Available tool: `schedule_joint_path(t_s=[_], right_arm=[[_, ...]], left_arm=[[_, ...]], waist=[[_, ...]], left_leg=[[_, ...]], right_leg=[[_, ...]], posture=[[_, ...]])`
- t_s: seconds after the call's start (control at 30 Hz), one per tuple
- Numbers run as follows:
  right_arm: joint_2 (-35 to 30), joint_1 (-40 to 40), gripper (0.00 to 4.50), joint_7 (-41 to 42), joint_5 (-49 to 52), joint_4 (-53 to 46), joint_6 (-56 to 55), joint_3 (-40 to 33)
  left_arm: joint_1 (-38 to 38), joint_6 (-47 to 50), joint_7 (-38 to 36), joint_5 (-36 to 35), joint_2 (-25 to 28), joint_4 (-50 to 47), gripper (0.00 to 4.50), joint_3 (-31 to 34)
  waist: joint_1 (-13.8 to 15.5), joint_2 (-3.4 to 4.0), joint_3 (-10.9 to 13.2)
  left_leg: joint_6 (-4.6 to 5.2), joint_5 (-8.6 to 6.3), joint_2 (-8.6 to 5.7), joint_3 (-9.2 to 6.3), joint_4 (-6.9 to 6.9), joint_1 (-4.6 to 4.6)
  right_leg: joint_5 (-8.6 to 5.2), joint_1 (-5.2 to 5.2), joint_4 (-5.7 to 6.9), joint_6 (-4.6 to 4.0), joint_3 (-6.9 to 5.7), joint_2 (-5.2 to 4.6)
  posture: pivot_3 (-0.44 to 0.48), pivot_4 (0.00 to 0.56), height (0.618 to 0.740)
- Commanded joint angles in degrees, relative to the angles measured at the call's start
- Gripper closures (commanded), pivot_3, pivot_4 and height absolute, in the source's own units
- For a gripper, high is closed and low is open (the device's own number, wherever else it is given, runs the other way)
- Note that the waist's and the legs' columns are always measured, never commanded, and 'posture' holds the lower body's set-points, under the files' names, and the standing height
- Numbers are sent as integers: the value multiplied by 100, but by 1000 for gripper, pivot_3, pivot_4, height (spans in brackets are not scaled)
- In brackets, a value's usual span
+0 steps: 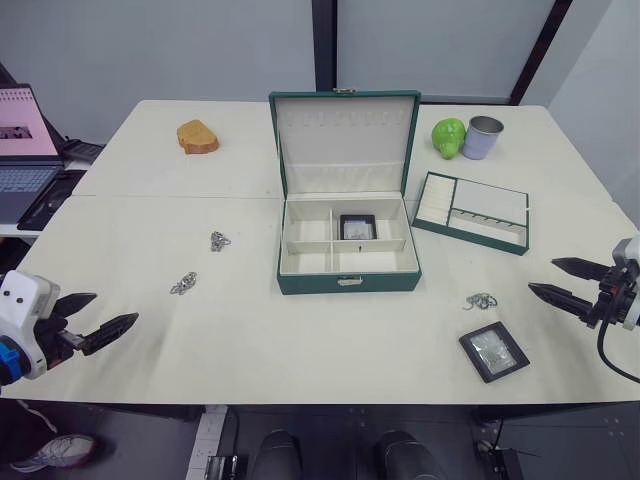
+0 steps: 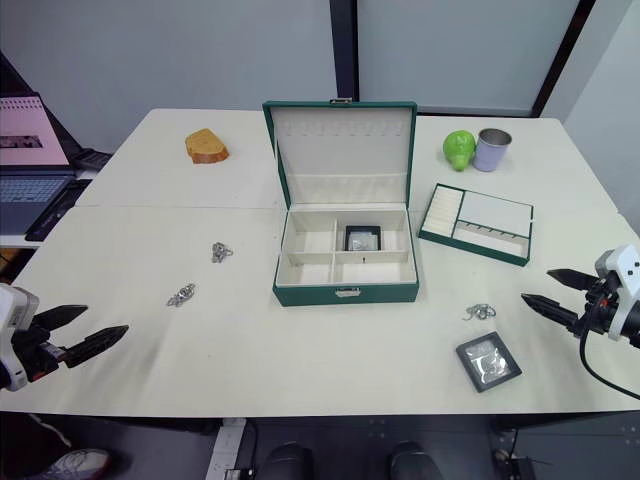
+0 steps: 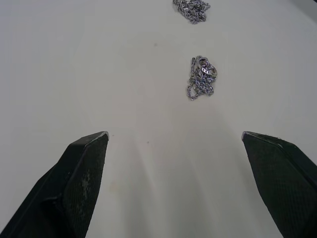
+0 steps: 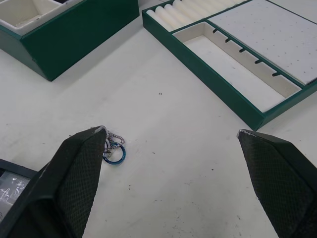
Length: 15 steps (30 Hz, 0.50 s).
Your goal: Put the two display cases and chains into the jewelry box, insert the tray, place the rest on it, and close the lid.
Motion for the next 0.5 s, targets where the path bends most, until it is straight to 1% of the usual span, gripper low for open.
schedule_joint_path(t_s=[0.03, 0.13, 0.27, 0.33, 0.5], right_arm=[[-24, -173, 0, 14, 224, -368, 147, -129], [-34, -474, 0, 98, 607, -915, 604, -35], [10, -1016, 0, 160, 1024, -1663, 1138, 279], [27, -1200, 0, 179, 1107, -1855, 1267, 422], [439, -2248, 0, 155, 1076, -2394, 1445, 1390]], left_arm=[[-94, -28, 162, -170, 7, -185, 15, 174], [-142, 151, 424, -419, -199, -482, 15, 267], [-2, 296, 791, -609, -565, -1012, 15, 209], [29, 319, 957, -665, -728, -1199, 15, 187], [84, 76, 1578, -550, -1375, -1603, 15, -74]], waist=[[0, 0, 0], [2, 1, -1], [-17, 4, -2], [-19, 2, -3], [-21, -4, -4]], left_leg=[[0, 0, 0, 0, 0, 0], [0, 0, 1, 1, -1, 0], [-1, 0, 5, 0, -3, 0], [0, 0, 5, -1, -5, -1], [0, 0, 3, -4, -1, 0]], right_leg=[[0, 0, 0, 0, 0, 0], [0, -1, 2, 0, 2, 0], [0, -1, 2, 0, 2, 2], [0, -3, 2, 0, 2, 1], [0, -1, 2, 0, 1, -1]], posture=[[0, 150, 740], [0, 150, 740], [0, 150, 740], [0, 150, 740], [0, 150, 740]])
